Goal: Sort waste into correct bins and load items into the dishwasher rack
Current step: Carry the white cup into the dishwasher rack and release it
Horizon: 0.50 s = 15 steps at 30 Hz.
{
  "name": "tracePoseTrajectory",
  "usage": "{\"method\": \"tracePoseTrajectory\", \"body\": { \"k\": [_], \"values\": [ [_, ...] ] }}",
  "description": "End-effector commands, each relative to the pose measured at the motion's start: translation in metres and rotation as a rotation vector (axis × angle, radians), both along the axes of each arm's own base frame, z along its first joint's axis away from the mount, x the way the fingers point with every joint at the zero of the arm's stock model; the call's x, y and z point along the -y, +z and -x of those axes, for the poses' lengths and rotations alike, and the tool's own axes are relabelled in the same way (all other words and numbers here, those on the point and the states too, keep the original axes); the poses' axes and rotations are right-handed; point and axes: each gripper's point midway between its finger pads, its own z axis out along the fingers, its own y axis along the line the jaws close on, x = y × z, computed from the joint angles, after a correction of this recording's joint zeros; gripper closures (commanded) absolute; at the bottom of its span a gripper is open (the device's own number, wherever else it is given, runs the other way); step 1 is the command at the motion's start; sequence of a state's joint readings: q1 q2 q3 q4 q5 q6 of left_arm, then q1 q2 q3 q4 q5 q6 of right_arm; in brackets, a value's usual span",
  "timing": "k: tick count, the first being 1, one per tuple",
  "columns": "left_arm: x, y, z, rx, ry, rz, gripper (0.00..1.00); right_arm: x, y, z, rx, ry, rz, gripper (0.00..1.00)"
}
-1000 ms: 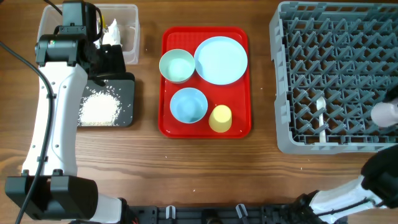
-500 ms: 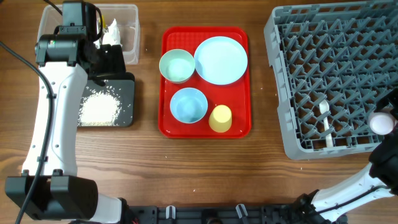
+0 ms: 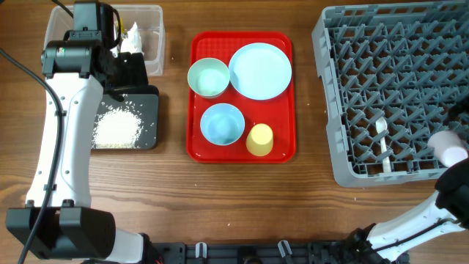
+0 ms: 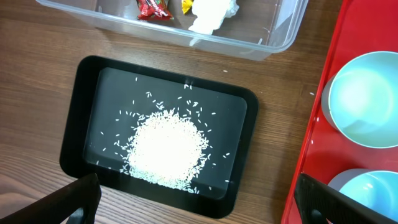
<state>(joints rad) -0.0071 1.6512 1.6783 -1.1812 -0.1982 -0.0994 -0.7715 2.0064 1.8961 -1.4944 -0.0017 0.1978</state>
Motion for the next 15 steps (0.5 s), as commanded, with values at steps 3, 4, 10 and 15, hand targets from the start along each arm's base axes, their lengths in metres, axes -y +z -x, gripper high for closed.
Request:
{"method": "tracePoseTrajectory", "body": {
  "k": [3,4,10,15],
  "values": [
    [-0.005,-0.001,0.0,0.0,0.018,-0.012,0.0,0.001,0.081,-0.038,0.239,0.038,0.069,0.07],
    [-0.005,-0.001,0.0,0.0,0.018,-0.012,0.0,-0.002,0.093,-0.042,0.262,0.052,0.091,0.07],
    [-0.005,-0.001,0.0,0.0,0.018,-0.012,0.0,-0.106,0.167,-0.083,0.45,0.365,0.157,0.08],
    [-0.005,-0.001,0.0,0.0,0.018,-0.012,0.0,-0.278,0.161,-0.107,0.462,0.793,0.039,0.08]
  ]
}}
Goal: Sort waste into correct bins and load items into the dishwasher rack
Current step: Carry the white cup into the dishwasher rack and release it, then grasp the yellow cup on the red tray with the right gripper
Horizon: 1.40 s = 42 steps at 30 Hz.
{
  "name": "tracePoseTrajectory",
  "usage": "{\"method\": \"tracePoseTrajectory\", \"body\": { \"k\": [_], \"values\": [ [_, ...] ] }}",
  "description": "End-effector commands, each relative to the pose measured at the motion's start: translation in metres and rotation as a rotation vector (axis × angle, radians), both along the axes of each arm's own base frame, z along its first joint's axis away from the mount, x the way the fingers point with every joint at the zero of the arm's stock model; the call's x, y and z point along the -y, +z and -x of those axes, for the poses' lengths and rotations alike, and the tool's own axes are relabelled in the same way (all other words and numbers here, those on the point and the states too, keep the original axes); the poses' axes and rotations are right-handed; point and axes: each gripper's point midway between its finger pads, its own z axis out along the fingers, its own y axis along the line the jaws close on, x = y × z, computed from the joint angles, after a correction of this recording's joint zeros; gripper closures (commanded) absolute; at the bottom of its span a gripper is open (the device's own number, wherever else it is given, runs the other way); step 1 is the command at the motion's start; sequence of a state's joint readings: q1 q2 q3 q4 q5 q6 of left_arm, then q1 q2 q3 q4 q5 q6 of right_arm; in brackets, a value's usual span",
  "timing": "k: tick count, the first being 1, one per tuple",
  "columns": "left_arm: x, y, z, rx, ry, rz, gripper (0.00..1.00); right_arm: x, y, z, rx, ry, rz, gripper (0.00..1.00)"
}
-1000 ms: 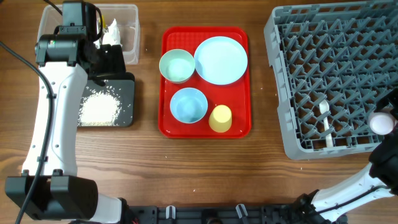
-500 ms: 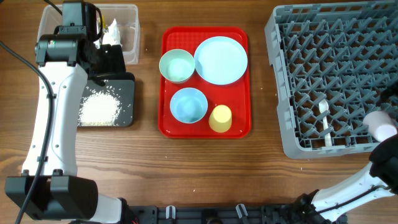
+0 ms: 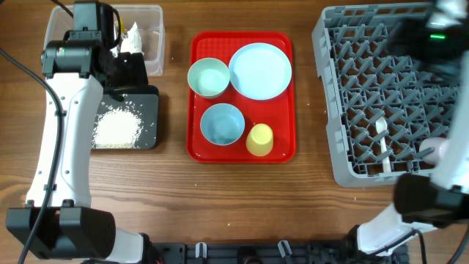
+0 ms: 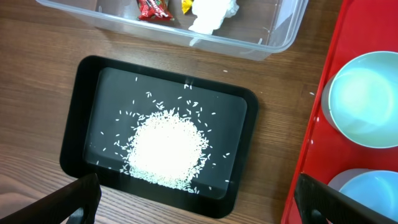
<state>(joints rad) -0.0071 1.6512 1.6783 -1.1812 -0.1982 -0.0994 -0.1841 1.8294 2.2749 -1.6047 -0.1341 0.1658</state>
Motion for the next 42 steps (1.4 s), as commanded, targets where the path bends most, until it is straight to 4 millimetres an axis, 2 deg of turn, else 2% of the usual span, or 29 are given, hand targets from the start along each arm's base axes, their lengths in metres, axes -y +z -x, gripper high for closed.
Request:
{"method": "tracePoseTrajectory", "body": {
  "k": [1,4,6,8,10,14,15,19,25,28,32,33,34,36,42],
  "values": [
    [-0.005,-0.001,0.0,0.0,0.018,-0.012,0.0,-0.099,-0.022,0.01,-0.079,0.211,-0.018,0.08],
    [-0.005,-0.001,0.0,0.0,0.018,-0.012,0.0,-0.158,-0.065,0.029,-0.196,0.345,-0.012,0.11],
    [-0.005,-0.001,0.0,0.0,0.018,-0.012,0.0,-0.185,-0.089,0.041,-0.244,0.396,0.018,0.11],
    [-0.005,-0.001,0.0,0.0,0.018,-0.012,0.0,-0.213,-0.124,0.059,-0.293,0.428,0.094,0.11],
    [-0.005,-0.001,0.0,0.0,0.018,-0.012,0.0,-0.235,-0.153,0.073,-0.315,0.467,0.107,0.11],
    [-0.005,-0.001,0.0,0.0,0.018,-0.012,0.0,-0.263,-0.189,0.092,-0.313,0.559,0.127,0.1],
    [-0.005,-0.001,0.0,0.0,0.018,-0.012,0.0,-0.264,-0.203,0.095,-0.307,0.567,0.15,0.11],
    [-0.005,-0.001,0.0,0.0,0.018,-0.012,0.0,-0.246,-0.231,0.098,-0.314,0.52,0.23,0.11],
    [-0.005,-0.001,0.0,0.0,0.018,-0.012,0.0,-0.245,-0.251,0.089,-0.264,0.503,0.224,0.1],
    [-0.005,-0.001,0.0,0.0,0.018,-0.012,0.0,-0.253,-0.263,0.09,-0.254,0.525,0.183,0.1],
    [-0.005,-0.001,0.0,0.0,0.018,-0.012,0.0,-0.259,-0.273,0.081,-0.236,0.514,0.168,0.11],
    [-0.005,-0.001,0.0,0.0,0.018,-0.012,0.0,-0.26,-0.272,0.08,-0.232,0.5,0.159,0.18],
    [-0.005,-0.001,0.0,0.0,0.018,-0.012,0.0,-0.26,-0.272,0.078,-0.226,0.496,0.152,0.37],
    [-0.005,-0.001,0.0,0.0,0.018,-0.012,0.0,-0.256,-0.272,0.074,-0.226,0.482,0.15,0.53],
    [-0.005,-0.001,0.0,0.0,0.018,-0.012,0.0,-0.241,-0.269,0.082,-0.319,0.461,0.086,0.6]
  ]
}}
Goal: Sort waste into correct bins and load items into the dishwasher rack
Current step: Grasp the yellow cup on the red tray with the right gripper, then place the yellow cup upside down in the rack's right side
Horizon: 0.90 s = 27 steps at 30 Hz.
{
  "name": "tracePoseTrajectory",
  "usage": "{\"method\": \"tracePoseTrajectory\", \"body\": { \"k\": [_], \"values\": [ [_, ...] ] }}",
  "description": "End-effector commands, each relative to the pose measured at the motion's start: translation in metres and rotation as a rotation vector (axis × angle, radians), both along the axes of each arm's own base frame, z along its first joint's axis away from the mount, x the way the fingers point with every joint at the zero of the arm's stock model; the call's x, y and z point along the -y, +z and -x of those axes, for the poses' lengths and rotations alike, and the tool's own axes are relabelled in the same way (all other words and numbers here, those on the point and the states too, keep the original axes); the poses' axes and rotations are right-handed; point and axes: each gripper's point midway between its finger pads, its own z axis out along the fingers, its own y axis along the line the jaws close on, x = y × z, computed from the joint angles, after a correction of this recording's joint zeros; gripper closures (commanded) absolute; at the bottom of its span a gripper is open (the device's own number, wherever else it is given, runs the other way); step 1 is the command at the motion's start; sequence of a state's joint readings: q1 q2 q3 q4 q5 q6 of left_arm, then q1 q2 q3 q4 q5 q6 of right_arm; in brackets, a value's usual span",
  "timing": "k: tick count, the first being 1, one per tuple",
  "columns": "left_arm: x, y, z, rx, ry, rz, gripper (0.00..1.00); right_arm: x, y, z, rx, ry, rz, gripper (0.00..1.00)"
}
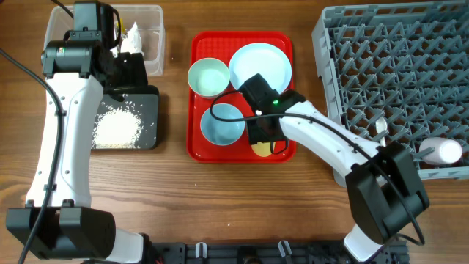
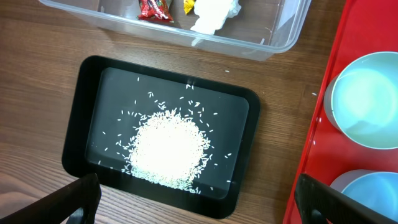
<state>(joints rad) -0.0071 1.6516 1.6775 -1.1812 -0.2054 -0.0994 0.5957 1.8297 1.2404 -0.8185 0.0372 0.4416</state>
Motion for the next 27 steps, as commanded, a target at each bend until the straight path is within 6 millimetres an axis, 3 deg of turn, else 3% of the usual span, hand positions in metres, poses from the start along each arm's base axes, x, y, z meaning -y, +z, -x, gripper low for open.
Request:
{"method": "tracePoseTrajectory", "body": {
  "k": [1,4,10,13,15,16,18,19,22,27],
  "values": [
    [-0.004,-0.001,0.0,0.001,0.015,-0.005,0.0,0.006,-0.001,0.009,-0.102,-0.007,-0.04,0.61],
    [-0.004,-0.001,0.0,0.001,0.015,-0.005,0.0,0.016,0.028,0.001,-0.105,-0.019,-0.038,0.64],
    [-0.004,-0.001,0.0,0.001,0.015,-0.005,0.0,0.024,0.126,-0.031,0.05,-0.023,-0.107,0.66],
    [-0.004,-0.001,0.0,0.001,0.015,-0.005,0.0,0.049,0.175,-0.042,0.14,-0.066,-0.133,0.66],
    [-0.004,-0.001,0.0,0.001,0.015,-0.005,0.0,0.086,0.193,-0.046,0.184,-0.154,-0.128,0.66],
    [-0.004,-0.001,0.0,0.001,0.015,-0.005,0.0,0.12,0.2,-0.048,0.199,-0.229,-0.119,0.66],
    [-0.004,-0.001,0.0,0.001,0.015,-0.005,0.0,0.163,0.203,-0.05,0.205,-0.333,-0.102,0.66],
    [-0.004,-0.001,0.0,0.001,0.015,-0.005,0.0,0.197,0.202,-0.05,0.203,-0.411,-0.087,0.66],
    [-0.004,-0.001,0.0,0.001,0.015,-0.005,0.0,0.268,0.202,-0.05,0.228,-0.591,-0.064,0.69],
    [-0.004,-0.001,0.0,0.001,0.015,-0.005,0.0,0.369,0.205,-0.03,0.293,-0.859,-0.015,0.7]
  ]
}}
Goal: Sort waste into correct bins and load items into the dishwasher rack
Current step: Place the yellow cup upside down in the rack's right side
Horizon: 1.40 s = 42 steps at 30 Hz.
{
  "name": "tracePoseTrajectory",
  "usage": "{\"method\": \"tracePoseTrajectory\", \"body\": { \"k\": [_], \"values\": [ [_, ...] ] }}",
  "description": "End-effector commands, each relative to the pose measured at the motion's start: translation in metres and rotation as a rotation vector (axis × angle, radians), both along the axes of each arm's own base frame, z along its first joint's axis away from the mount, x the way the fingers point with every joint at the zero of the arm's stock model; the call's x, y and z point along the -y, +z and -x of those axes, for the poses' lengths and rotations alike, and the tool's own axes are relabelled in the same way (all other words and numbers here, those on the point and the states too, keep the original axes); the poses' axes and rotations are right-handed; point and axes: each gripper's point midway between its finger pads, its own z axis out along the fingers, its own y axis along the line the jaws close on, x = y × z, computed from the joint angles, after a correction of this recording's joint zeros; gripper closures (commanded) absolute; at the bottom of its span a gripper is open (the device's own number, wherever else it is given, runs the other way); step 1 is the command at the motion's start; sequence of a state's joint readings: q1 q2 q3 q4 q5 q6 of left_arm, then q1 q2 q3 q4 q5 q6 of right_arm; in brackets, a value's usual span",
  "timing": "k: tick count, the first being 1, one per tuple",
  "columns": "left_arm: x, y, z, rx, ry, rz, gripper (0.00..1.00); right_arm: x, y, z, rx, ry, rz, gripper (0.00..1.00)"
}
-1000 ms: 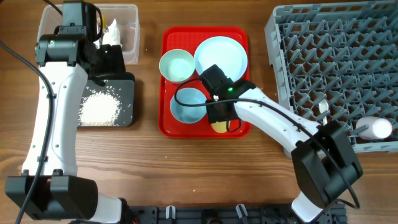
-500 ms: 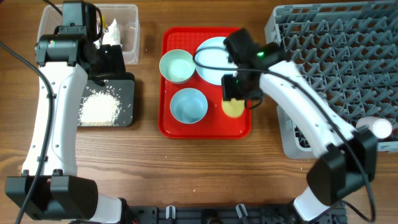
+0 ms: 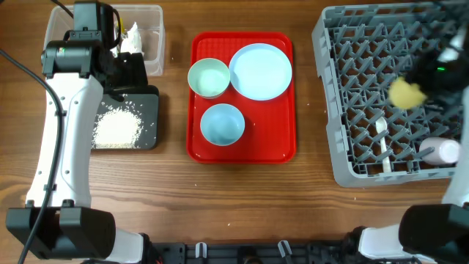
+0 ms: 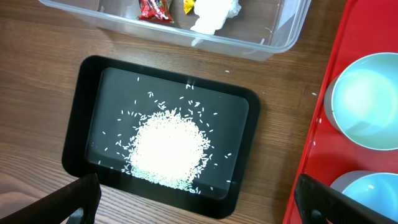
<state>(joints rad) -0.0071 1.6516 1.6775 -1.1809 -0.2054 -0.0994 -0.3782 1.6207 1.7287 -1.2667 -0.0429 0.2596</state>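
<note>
The yellow cup (image 3: 403, 93) hangs over the grey dishwasher rack (image 3: 352, 88), with my blurred right gripper (image 3: 416, 82) shut on it. A white cup (image 3: 444, 152) lies in the rack's right side, beside a white spoon (image 3: 382, 143). The red tray (image 3: 282, 147) holds a green bowl (image 3: 209, 77), a white plate (image 3: 260, 70) and a blue bowl (image 3: 222, 123). My left gripper (image 4: 199, 210) stands wide open and empty above the black tray of rice (image 4: 165, 143); its fingers (image 4: 78, 200) show at the bottom corners.
A clear bin (image 4: 255, 37) with wrappers and a crumpled tissue (image 4: 214, 12) sits behind the black tray. The red tray's edge (image 4: 311, 124) and the green bowl (image 4: 367, 99) lie to the right of my left gripper. Bare wood separates the red tray from the rack.
My right gripper was at the yellow cup on the red tray's front right corner. Now the cup is off the tray and held above the rack. The left arm is unchanged.
My right arm was first at the rack's lower right by the white cup, then over the rack's top right with that cup left lying in the rack. Later it reached to the yellow cup on the tray, which is now over the rack.
</note>
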Motion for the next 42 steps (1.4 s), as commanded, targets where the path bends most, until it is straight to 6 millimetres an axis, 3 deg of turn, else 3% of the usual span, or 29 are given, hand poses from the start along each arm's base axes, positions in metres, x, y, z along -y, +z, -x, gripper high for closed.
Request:
{"method": "tracePoseTrajectory", "body": {
  "k": [1,2,5,10,16,21,32,37,42],
  "values": [
    [-0.004,-0.001,0.0,0.0,0.015,-0.005,0.0,0.058,0.007,0.015,0.034,-0.14,0.044,0.7],
    [-0.004,-0.001,0.0,0.0,0.015,-0.005,0.0,0.076,0.007,0.02,0.044,-0.19,0.05,0.7],
    [-0.004,-0.001,0.0,0.0,0.015,-0.005,0.0,0.107,0.001,0.029,0.047,-0.271,0.053,0.7],
    [-0.004,-0.001,0.0,0.0,0.015,-0.005,0.0,0.148,-0.04,0.044,-0.037,-0.386,0.005,0.7],
    [-0.004,-0.001,0.0,0.0,0.015,-0.005,0.0,0.175,-0.09,0.06,-0.143,-0.456,-0.068,0.7],
    [-0.004,-0.001,0.0,0.0,0.015,-0.005,0.0,0.188,-0.115,0.052,-0.156,-0.463,-0.077,0.7],
    [-0.004,-0.001,0.0,0.0,0.015,-0.005,0.0,0.214,-0.109,0.028,-0.041,-0.468,-0.001,0.7],
    [-0.004,-0.001,0.0,0.0,0.015,-0.005,0.0,0.212,-0.109,0.024,-0.029,-0.458,-0.01,0.71],
    [-0.004,-0.001,0.0,0.0,0.015,-0.005,0.0,0.206,-0.112,0.028,-0.052,-0.455,-0.029,0.79]
  ]
}}
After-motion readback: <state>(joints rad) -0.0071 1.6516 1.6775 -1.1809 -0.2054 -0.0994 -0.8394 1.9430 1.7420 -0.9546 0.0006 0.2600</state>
